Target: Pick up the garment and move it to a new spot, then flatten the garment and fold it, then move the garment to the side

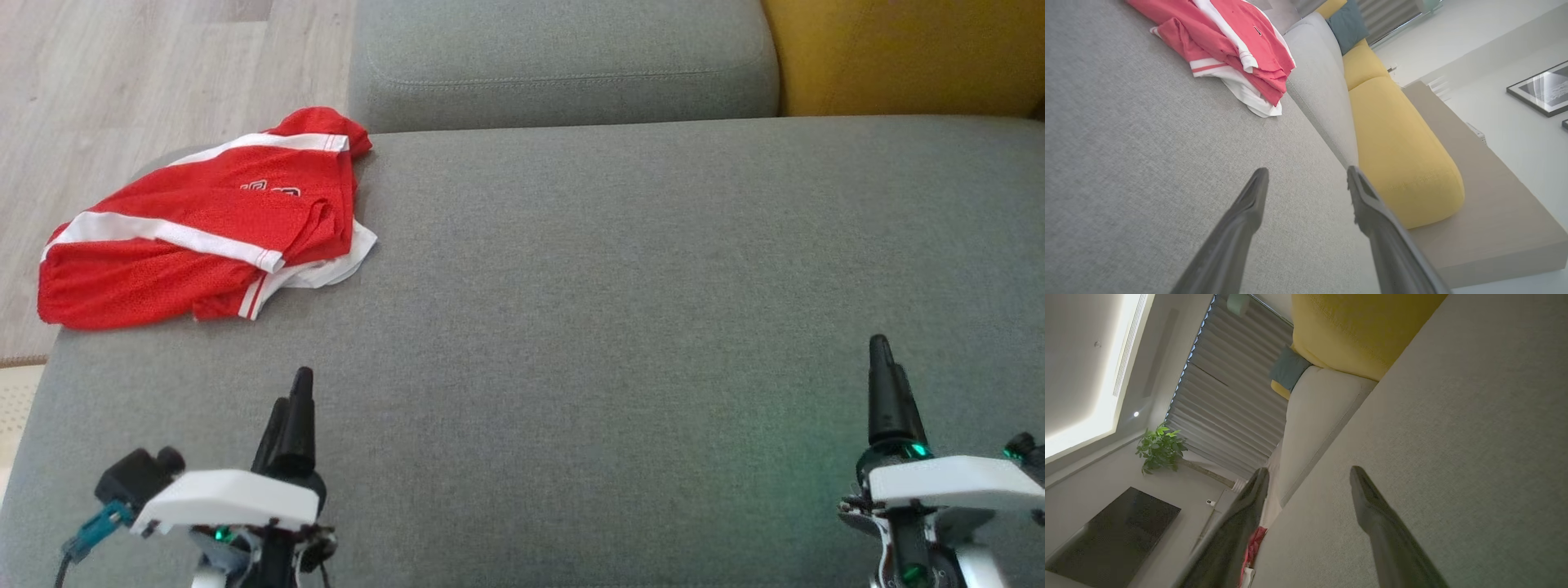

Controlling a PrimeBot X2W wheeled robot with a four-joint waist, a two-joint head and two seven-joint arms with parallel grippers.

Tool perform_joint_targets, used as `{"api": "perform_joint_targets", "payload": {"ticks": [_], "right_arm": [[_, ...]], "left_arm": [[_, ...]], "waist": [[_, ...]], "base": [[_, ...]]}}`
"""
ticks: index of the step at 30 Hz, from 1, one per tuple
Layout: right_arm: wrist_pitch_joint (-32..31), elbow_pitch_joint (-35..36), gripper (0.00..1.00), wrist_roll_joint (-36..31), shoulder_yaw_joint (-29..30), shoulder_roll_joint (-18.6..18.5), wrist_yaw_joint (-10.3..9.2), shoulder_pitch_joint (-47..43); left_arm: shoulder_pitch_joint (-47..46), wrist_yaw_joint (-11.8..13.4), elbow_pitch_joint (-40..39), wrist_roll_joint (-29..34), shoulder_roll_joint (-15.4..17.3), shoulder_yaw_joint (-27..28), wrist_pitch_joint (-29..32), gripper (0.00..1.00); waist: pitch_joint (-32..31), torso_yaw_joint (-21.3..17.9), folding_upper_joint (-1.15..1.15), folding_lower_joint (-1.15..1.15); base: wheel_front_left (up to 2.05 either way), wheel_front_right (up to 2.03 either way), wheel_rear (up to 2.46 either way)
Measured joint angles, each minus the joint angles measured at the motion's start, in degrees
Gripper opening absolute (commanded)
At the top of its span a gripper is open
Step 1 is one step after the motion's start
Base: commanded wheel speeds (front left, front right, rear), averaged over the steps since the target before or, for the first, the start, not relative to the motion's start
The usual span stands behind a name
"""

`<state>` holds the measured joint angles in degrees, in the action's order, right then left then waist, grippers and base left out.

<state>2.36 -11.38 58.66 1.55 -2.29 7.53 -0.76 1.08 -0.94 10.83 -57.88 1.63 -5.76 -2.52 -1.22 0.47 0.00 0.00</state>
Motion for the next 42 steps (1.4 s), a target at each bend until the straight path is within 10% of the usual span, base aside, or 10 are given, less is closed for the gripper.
{"api": "perform_joint_targets", "payload": {"ticks": [42], "right_arm": [[6.48, -0.45, 1.00, -31.17, -4.43, -0.03, 0.00, -1.13]], "left_arm": [[1.42, 4.07, -3.44, 30.04, 0.29, -6.65, -6.73, 1.00]], "waist": [[-0.59, 0.61, 0.00, 0.00]], "base": [[0.00, 0.00, 0.00]]}}
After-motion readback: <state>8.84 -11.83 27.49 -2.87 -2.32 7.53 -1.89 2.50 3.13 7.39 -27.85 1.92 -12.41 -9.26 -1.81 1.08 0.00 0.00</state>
